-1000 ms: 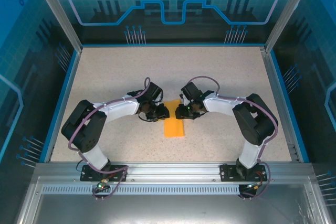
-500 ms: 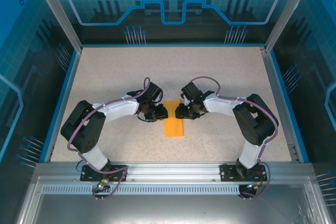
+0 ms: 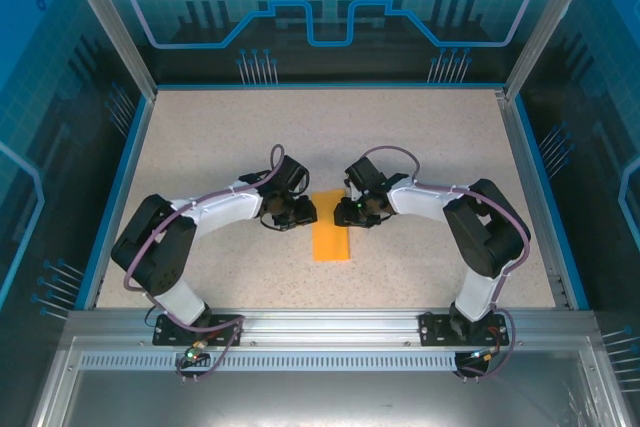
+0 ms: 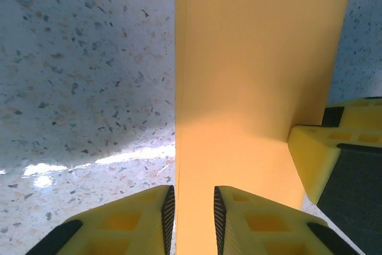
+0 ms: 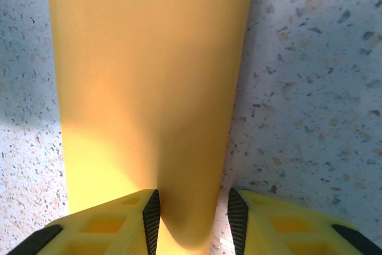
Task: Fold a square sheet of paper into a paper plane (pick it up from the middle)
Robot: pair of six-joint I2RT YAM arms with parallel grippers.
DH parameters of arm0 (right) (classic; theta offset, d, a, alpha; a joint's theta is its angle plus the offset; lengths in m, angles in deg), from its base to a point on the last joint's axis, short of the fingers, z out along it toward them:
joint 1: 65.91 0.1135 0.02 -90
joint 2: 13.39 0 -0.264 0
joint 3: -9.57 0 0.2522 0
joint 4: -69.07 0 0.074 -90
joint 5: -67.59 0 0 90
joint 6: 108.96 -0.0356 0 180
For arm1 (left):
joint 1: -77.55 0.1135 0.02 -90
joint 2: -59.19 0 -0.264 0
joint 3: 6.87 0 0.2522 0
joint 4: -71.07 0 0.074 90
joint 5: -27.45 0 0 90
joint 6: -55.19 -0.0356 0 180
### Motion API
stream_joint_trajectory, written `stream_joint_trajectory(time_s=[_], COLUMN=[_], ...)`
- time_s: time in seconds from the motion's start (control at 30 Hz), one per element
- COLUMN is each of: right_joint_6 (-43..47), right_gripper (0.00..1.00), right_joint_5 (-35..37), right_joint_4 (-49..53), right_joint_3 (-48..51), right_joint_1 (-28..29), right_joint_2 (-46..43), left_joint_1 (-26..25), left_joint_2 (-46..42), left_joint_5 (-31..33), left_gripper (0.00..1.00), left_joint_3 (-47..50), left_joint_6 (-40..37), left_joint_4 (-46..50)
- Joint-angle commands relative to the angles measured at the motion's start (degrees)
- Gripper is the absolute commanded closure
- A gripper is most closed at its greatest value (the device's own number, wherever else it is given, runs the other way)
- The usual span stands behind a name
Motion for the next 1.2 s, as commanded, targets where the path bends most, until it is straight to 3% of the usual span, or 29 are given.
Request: stream_joint_trajectory(time_s=[0.0,0.3,0.6,1.17], right_joint_6=[1.4,2.6,3.0,0.6], right_gripper=[0.61,0.6,0.6,0.59], right_joint_5=[1.8,2.5,2.9,2.3], right_joint_4=[3.0,3.8,4.1,3.3], right_joint_3=[0.2,-0.5,-0.9,-0.8], right_joint_1=[1.2,1.4,1.7,1.8], right_joint_2=[-0.1,0.4,0.7,1.9], left_joint_1=[-0.3,-0.3,-0.2,-0.3], left_joint_2=[-1.8,-4.6,-4.6,-0.9], left_joint_5=[2.5,7.0,6.7,0.0], left_gripper=[0.73,0.74,0.74,0.73], left_joint_3=[-0.5,1.2,1.5,2.1], left_joint_6=[1.1,2.6,2.8,4.9], left_joint_4=[1.3,1.6,1.3,-4.4])
